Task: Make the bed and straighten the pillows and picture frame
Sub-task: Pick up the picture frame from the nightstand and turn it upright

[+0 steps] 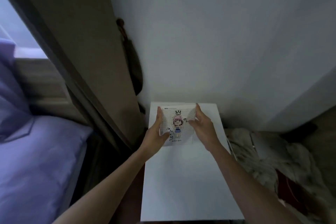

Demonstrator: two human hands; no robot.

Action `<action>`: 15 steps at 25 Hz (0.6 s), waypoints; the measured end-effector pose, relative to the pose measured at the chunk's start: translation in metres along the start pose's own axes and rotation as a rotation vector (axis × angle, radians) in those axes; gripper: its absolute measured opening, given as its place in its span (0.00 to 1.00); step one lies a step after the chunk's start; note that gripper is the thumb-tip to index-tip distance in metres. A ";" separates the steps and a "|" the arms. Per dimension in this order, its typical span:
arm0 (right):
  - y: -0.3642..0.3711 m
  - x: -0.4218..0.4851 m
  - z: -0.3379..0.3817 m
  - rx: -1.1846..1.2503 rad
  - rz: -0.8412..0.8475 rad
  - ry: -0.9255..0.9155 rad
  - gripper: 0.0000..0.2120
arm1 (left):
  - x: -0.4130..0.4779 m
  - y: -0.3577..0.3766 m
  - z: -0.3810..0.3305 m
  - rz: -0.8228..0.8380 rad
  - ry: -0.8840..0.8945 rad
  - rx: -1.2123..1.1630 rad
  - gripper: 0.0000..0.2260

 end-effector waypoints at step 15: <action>0.027 0.029 -0.124 0.209 0.066 0.078 0.32 | -0.009 0.082 0.109 -0.014 -0.137 -0.018 0.53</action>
Point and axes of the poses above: each hand's wrist, its own x-axis towards the middle knuckle, its own y-axis out of the palm, z = x × y, the point moved 10 cm from there along x, towards the middle knuckle, and after that the axes turned 5 degrees about z, right-handed, at the moved point
